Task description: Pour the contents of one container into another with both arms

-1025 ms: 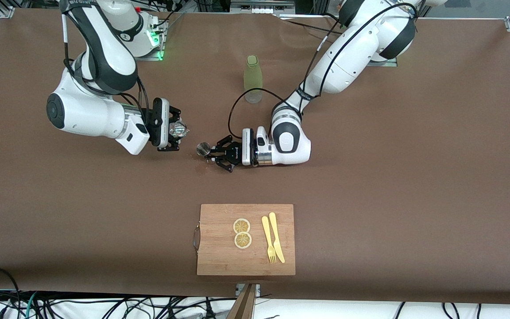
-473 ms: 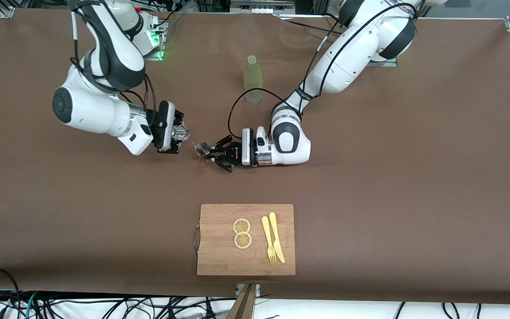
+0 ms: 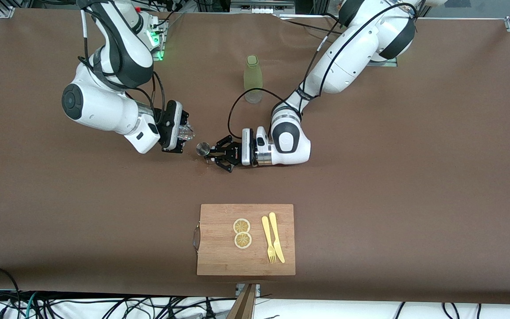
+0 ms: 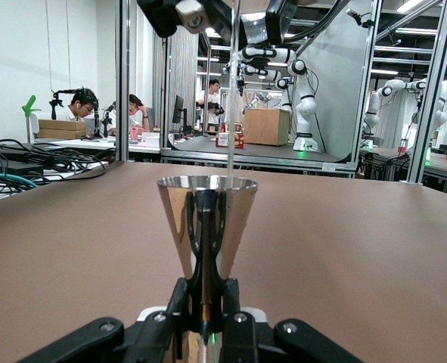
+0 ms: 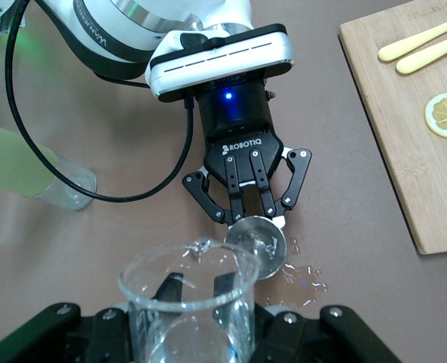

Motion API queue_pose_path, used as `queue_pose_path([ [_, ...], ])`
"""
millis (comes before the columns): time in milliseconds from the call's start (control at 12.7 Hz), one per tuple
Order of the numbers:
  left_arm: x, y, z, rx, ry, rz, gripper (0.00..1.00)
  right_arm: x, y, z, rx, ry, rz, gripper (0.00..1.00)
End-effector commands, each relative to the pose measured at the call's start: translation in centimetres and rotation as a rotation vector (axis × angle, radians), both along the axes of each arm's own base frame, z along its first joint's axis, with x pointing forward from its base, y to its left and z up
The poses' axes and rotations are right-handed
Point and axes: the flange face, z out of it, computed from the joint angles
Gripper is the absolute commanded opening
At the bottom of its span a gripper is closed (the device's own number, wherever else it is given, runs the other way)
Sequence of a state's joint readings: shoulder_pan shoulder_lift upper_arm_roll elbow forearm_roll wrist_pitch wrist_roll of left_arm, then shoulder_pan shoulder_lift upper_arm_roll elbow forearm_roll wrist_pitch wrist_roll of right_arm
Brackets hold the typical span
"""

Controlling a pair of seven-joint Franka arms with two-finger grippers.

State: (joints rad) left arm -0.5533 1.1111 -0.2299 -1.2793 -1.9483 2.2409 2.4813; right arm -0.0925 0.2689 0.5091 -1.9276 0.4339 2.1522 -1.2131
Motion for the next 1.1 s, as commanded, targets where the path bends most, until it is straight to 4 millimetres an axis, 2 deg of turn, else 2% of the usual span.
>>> queue_pose_path([
  [0,0.3,-0.6,0.1,-0.009,-0.022,0.036,0.0,-0.4,0.6,0.2,-0.016,-0.013,-0.007,0.23],
  [631,0.0,-0.5,-0.1,-0.009,-0.017,0.03,0.0,-0.3,0.6,0.2,-0.014,-0.018,-0.017,0.23],
  [1025,0.8,0.1,1.1,-0.014,-0.033,0.036,0.0,0.2,0.4,0.5,0.01,-0.054,-0.038,0.23],
])
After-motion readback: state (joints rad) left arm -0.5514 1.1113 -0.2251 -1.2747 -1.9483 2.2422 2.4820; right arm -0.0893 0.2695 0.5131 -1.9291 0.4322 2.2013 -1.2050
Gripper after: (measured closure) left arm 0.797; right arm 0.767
